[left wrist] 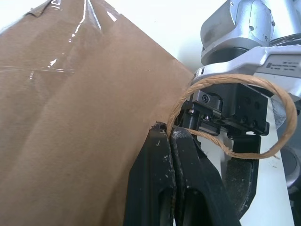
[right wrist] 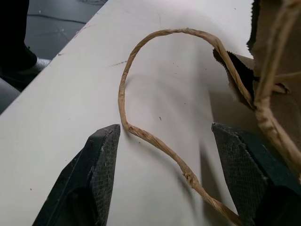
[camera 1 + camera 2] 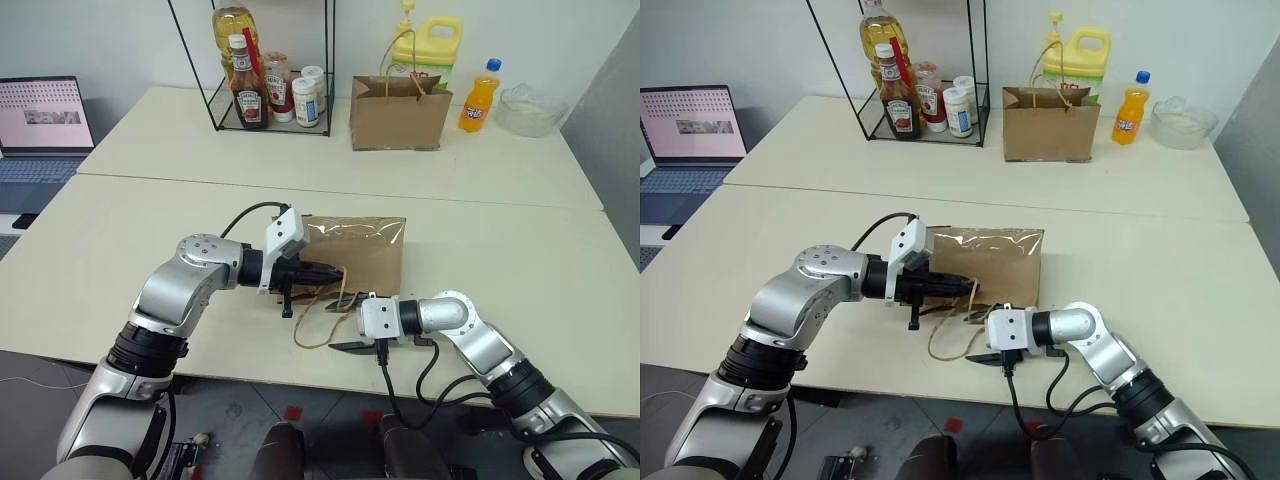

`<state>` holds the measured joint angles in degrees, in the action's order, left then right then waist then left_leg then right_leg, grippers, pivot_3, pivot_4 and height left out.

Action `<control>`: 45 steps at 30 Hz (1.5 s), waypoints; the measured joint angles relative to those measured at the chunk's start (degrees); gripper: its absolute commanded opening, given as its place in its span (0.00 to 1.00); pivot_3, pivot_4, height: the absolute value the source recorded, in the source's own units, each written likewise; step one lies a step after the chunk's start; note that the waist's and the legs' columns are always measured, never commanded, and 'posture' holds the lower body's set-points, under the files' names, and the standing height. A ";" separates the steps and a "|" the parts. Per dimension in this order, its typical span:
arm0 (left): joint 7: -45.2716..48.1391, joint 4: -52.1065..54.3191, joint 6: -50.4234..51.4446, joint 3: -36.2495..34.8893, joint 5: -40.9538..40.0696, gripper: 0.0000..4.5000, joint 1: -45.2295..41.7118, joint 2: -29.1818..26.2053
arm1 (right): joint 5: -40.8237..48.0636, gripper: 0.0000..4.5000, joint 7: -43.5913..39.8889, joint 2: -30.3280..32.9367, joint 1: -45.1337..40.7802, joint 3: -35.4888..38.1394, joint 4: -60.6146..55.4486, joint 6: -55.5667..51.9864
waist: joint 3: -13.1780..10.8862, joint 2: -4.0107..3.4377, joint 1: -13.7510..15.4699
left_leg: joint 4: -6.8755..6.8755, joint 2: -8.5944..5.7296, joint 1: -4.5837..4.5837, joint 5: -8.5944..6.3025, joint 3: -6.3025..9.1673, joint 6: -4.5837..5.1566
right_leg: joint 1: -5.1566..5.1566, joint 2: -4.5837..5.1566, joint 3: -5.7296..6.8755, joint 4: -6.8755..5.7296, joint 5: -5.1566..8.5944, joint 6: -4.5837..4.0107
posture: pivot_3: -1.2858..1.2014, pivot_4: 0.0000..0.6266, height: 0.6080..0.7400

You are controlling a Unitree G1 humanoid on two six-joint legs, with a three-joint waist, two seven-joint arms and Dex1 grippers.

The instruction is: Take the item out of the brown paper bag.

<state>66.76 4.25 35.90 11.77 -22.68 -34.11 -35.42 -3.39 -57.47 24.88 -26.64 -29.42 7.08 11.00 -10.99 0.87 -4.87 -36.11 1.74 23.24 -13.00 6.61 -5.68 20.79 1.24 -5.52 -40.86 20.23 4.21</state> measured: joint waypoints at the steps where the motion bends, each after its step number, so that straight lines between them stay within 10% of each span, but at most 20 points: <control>1: -0.02 0.00 0.03 0.00 0.00 0.00 -0.01 0.14 | -0.17 0.64 -0.02 0.00 -0.32 -0.25 0.51 0.36 | 0.00 0.00 0.00 | 0.03 0.00 -0.21 0.00 0.00 0.00 | -0.23 0.00 0.00 0.04 0.00 0.00 | 0.52 0.24 1.00; 10: -0.93 0.10 0.47 -0.31 -0.15 0.00 -0.19 0.34 | -0.86 0.00 -2.54 1.00 -0.73 -2.29 1.05 1.09 | 0.00 0.00 0.00 | 0.07 0.01 -0.57 -0.01 0.00 0.01 | -0.64 0.00 0.00 0.16 0.01 0.01 | 0.52 0.24 1.00; 29: -2.15 0.79 1.12 -0.39 -1.12 0.00 -1.05 0.82 | 0.79 0.00 -3.83 1.28 0.44 -0.91 -0.59 -1.39 | 0.00 0.01 0.26 | 0.08 0.00 -0.52 -0.02 0.02 0.01 | -0.70 0.02 0.02 0.36 0.01 0.01 | 0.52 0.24 1.00; 42: -2.34 0.74 1.13 -0.39 -1.20 0.00 -1.13 0.90 | 11.90 0.91 -7.37 -3.08 0.84 1.76 -4.90 -15.43 | -0.01 0.01 0.24 | 0.17 0.00 -0.35 -0.02 0.11 0.00 | -0.61 0.01 0.11 0.53 0.01 0.01 | 0.52 0.24 1.00; 45: -2.38 0.75 1.13 -0.40 -1.23 0.00 -1.13 0.90 | 13.87 0.91 -7.72 -3.23 0.87 1.59 -7.37 -22.97 | -0.01 0.01 0.23 | 0.18 0.00 -0.36 -0.02 0.13 0.00 | -0.61 0.01 0.14 0.53 0.01 0.01 | 0.52 0.24 1.00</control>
<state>64.39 5.00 37.03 11.37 -23.91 -35.24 -34.53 10.48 -65.19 21.65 -25.77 -27.83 -0.28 -11.97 -11.00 0.88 -4.64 -35.93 1.75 22.89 -13.03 6.75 -5.68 20.18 1.25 -5.39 -40.32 20.23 4.22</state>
